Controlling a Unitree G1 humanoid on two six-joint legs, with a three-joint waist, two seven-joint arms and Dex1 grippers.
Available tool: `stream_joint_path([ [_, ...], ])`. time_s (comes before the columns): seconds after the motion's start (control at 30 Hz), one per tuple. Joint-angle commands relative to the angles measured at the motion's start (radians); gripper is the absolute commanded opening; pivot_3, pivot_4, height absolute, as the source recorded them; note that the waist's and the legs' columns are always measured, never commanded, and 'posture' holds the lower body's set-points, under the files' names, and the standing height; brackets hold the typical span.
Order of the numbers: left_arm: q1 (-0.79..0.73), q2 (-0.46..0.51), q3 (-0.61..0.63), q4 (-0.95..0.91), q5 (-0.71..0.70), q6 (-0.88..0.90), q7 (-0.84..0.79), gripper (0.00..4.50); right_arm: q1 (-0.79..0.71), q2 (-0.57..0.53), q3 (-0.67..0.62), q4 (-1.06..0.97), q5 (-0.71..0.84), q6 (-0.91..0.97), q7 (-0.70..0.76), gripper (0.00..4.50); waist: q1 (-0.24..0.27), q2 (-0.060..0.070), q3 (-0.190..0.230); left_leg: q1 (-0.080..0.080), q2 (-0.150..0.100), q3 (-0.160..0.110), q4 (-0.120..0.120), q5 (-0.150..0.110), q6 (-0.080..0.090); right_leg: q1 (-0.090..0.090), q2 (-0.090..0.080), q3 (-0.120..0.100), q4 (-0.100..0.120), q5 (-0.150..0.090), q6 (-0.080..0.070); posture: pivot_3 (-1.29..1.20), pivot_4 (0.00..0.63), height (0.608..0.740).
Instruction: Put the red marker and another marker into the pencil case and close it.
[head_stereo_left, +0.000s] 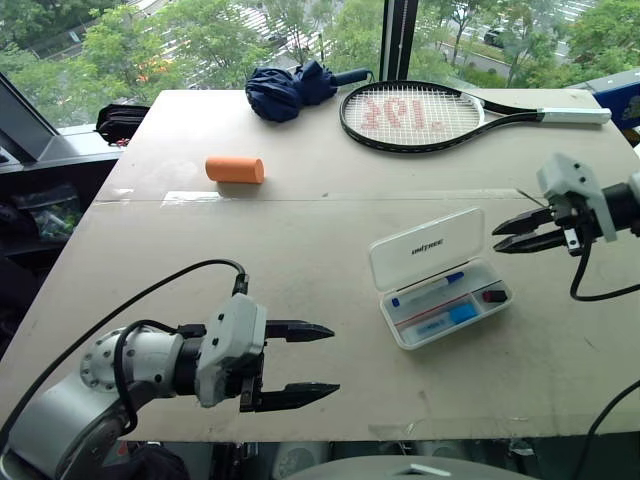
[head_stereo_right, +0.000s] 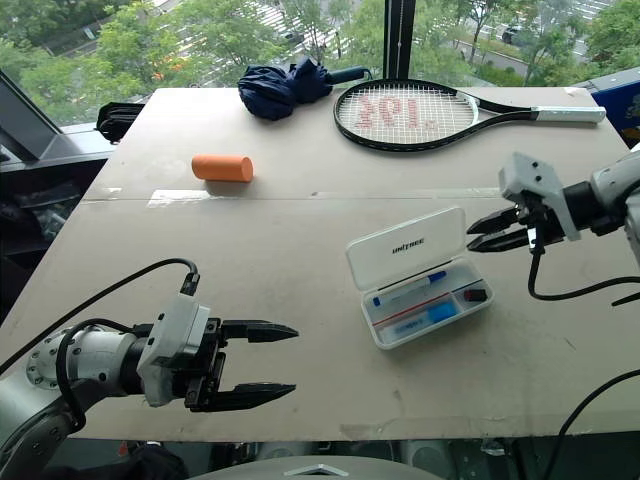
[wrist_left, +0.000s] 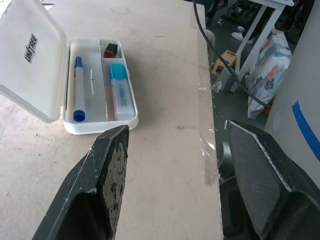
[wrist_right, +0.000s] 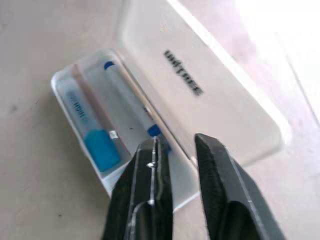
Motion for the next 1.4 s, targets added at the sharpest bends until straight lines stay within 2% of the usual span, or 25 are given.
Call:
stream_joint_path([
  [0.03,-0.006,-0.001,0.018,-0.009,-0.018,-0.007,0.002,3.12,-0.128,0.06,0.022,0.191,-0.095,-0.062,-0.061,0.05,0.0,0.0,0.0,0.0,0.0,0.0,-0.001,0.0,0.0,0.0,0.001,0.0,0.0,0.0,0.0,0.0,0.15,0.73],
  [0.17,-0.015,-0.002,0.007,0.003,-0.013,-0.009,0.001,3.12,-0.305,0.251,0.107,0.507,-0.244,-0.184,-0.177,0.05,-0.014,0.0,0.0,0.001,0.0,0.003,-0.002,0.0,0.0,-0.002,0.003,0.003,0.001,0.0,0.0,0.0,0.15,0.73],
  [0.3,-0.01,-0.004,0.009,-0.004,-0.013,-0.008,0.008,3.12,-0.399,0.394,0.176,0.7,-0.319,-0.272,-0.121,0.05,-0.014,0.0,0.0,-0.004,0.001,0.002,-0.003,0.001,-0.001,-0.007,0.004,0.003,0.002,0.0,0.0,0.0,0.15,0.73],
  [0.37,0.007,-0.005,0.019,-0.015,-0.013,-0.007,0.014,3.12,-0.426,0.425,0.191,0.773,-0.344,-0.325,-0.082,0.05,-0.016,0.0,0.0,-0.012,0.0,0.002,-0.003,0.003,-0.005,-0.013,0.002,0.002,0.002,0.001,0.001,0.0,0.15,0.73],
  [0.5,0.043,-0.006,0.037,-0.038,-0.016,-0.006,0.036,3.12,-0.45,0.419,0.208,0.811,-0.354,-0.388,0.072,0.05,-0.011,0.0,0.001,-0.014,-0.001,0.001,-0.002,0.003,-0.005,-0.014,0.001,0.0,0.0,0.001,0.001,0.0,0.15,0.73],
  [0.6,0.061,-0.007,0.042,-0.06,-0.025,-0.001,0.06,3.12,-0.428,0.364,0.274,0.685,-0.254,-0.354,0.091,0.05,-0.009,0.002,0.001,-0.014,-0.001,0.001,-0.002,0.003,-0.005,-0.014,0.001,0.0,0.001,0.001,0.001,0.0,0.15,0.73],
  [0.73,0.054,-0.004,0.034,-0.064,-0.031,0.005,0.076,3.12,-0.312,0.205,0.365,0.337,-0.069,-0.222,0.091,0.05,0.001,0.003,0.002,-0.013,-0.001,0.0,-0.002,0.003,-0.005,-0.014,-0.001,0.0,0.002,0.001,0.001,0.0,0.15,0.73],
  [0.8,0.037,-0.004,0.024,-0.057,-0.033,0.008,0.076,3.12,-0.217,0.112,0.368,0.146,0.005,-0.143,0.091,0.05,0.001,0.003,0.002,-0.013,-0.001,-0.002,-0.002,0.0,-0.001,-0.014,-0.001,-0.001,0.002,0.001,0.001,0.0,0.15,0.73],
  [0.9,0.005,-0.004,0.006,-0.033,-0.029,0.011,0.068,3.12,0.006,-0.007,0.29,-0.136,0.056,-0.032,0.071,0.05,0.014,0.003,0.002,-0.015,-0.001,-0.005,-0.002,0.0,-0.001,-0.013,-0.001,-0.002,0.001,0.0,0.001,0.0,0.15,0.73],
  [1.07,-0.021,0.001,-0.008,-0.012,-0.026,0.011,0.045,3.12,0.079,-0.027,0.178,-0.245,0.106,0.067,0.032,0.05,-0.004,0.007,0.004,-0.013,-0.001,0.001,0.0,0.0,0.0,-0.014,0.001,0.001,0.003,0.001,0.001,0.0,0.15,0.73],
  [1.17,-0.034,0.001,-0.007,-0.003,-0.026,0.013,0.039,3.12,0.117,-0.032,0.162,-0.285,0.095,0.074,0.027,0.05,0.0,0.005,0.003,-0.007,-0.001,0.001,-0.001,0.0,0.0,-0.009,0.003,0.001,0.004,0.001,0.001,0.0,0.15,0.73],
  [1.4,0.001,-0.01,0.003,-0.026,-0.02,0.011,0.057,3.12,0.311,-0.004,0.139,-0.402,0.046,0.061,-0.092,0.05,0.005,0.002,0.002,-0.008,0.0,0.001,-0.001,0.0,0.0,-0.009,0.003,0.001,0.003,0.001,0.001,0.0,0.15,0.73],
])
